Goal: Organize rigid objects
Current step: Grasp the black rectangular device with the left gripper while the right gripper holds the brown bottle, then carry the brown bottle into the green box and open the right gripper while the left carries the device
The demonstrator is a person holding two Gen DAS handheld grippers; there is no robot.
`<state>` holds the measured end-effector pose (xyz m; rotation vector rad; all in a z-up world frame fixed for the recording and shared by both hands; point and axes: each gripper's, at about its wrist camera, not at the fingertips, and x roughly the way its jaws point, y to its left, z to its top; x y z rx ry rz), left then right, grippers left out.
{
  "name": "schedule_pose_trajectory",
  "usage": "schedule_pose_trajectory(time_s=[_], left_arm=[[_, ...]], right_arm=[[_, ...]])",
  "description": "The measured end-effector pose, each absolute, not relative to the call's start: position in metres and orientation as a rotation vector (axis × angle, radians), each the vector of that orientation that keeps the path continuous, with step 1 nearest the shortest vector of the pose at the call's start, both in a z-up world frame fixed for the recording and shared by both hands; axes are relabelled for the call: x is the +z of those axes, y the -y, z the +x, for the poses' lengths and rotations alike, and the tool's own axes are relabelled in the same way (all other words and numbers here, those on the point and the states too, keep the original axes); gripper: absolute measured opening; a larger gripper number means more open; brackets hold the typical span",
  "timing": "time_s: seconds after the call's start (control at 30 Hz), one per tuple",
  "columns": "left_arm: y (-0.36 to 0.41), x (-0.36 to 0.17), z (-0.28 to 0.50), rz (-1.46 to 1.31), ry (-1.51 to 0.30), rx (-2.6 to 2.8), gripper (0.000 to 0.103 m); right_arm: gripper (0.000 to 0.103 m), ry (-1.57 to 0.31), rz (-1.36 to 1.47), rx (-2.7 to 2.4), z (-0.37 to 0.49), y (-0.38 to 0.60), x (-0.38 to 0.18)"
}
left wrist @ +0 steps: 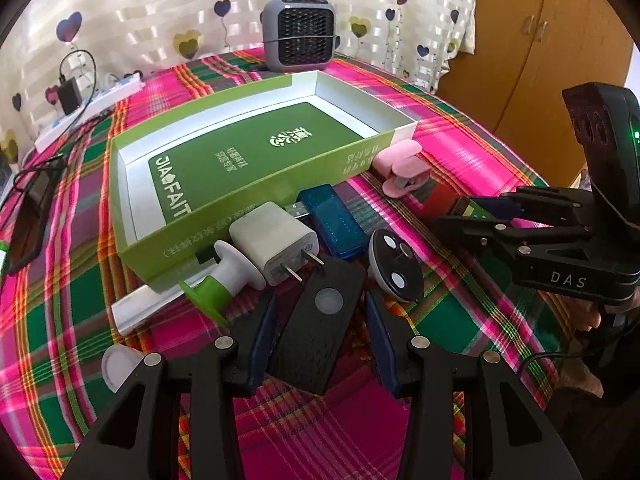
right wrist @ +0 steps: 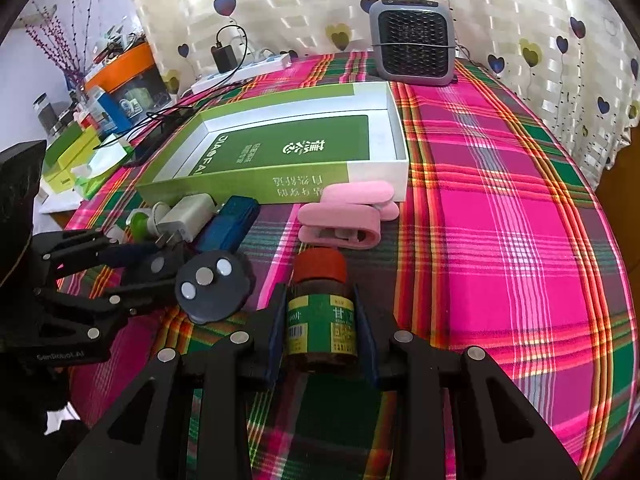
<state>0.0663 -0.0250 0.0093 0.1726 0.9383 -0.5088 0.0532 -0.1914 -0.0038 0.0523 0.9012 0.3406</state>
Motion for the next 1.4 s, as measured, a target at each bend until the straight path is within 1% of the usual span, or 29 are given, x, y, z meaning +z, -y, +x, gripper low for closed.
schedule_pose_trajectory(time_s=[0.07,0.13,0.3,0.87,1.4], left_arm=[[0.025,0.009,0.066,0.173,-0.939,-0.506,0.041],[0.024,0.010,0.065,0.168,-0.940,-0.506,0.035],[0.023,0.010,0.062,0.158,-0.940,-0.518,0.026],[0.022,0.016,0.043,0.159,-0.929,-0.520,0.026],[0.014,0.042,0.035,0.161,-0.876,-0.467,0.026]], right_arm=[[0.034,-0.901,0.055,0.339,0.054,0.191,-0.004],[0.034,-0.900,0.054,0.339,0.054,0.191,-0.004],[0.033,-0.898,0.068,0.341,0.055,0.193,-0.003],[0.033,-0.884,0.067,0.345,0.045,0.191,0.000],[0.033,-0.820,0.043,0.350,0.036,0.185,0.026]])
